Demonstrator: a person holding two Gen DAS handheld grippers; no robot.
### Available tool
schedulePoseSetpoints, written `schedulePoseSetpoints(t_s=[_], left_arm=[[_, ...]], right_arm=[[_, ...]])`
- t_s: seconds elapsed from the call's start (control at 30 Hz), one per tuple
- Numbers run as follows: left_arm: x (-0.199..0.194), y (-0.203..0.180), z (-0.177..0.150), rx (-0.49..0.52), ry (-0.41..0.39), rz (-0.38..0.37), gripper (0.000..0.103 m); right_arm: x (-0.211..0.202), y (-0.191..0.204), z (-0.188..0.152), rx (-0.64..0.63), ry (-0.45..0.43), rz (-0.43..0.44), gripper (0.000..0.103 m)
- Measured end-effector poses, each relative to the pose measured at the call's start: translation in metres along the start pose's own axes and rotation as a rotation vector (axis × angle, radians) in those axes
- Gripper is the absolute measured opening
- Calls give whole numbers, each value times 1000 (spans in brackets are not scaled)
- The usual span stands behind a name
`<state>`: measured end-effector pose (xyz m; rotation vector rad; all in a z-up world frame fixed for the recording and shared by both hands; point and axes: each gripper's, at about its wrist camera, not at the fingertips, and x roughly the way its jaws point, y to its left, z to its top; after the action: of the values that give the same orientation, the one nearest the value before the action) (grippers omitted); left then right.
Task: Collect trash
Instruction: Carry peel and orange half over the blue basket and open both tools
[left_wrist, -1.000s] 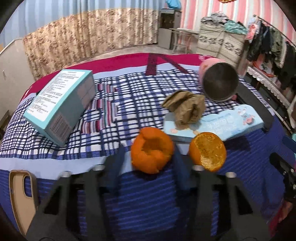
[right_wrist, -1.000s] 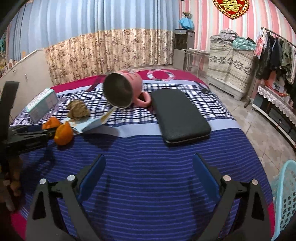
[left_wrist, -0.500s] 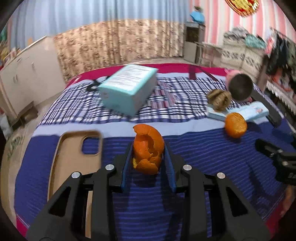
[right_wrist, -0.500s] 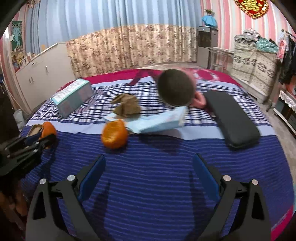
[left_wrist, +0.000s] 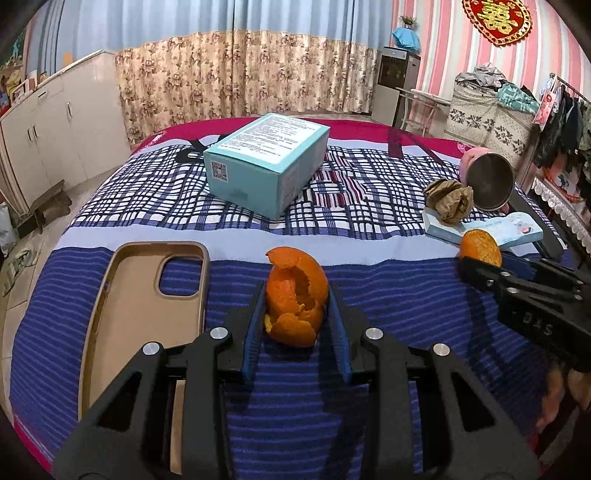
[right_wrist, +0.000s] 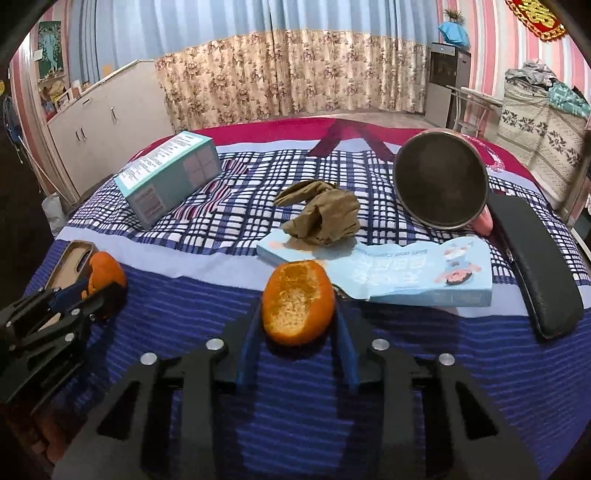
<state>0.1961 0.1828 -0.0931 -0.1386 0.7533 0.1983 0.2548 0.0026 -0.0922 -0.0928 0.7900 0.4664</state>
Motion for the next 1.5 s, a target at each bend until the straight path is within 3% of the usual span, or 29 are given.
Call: schedulePoseSetpoints(t_s=[0.13,0.3,0.53,0.7,0.83,1.07,1.3,1.5], left_arm=[[-1,0,1,3,-3,-18,32],[-16,-10,3,53,-69,-58,32],[-60,-58,16,139,-160,-135,32],[-89,-110,26,202,-216,-215,32],[-105,-146,28,248,-245,-264,32],[-119,-204,33,294,-271,-342,32],[-122,-251,35,320,-266,-407,32],[-122,-305,18,400,-270,-460,32]], right_arm=[[-32,-11,-12,36,-31,-8,34],[-92,-37,-32,116,-102,-71,34],[-189,-97,-59,224,-241,-281,34],[-236,-144,-83,309,-323,-388,34],[-259,-171,-95,333,-344,-466,34],[-289,-209,-112,428,-395,-528,34],[-309,-236,-132,440,-381,-639,34],[-326,-272,-157,529,-378,-684,34]])
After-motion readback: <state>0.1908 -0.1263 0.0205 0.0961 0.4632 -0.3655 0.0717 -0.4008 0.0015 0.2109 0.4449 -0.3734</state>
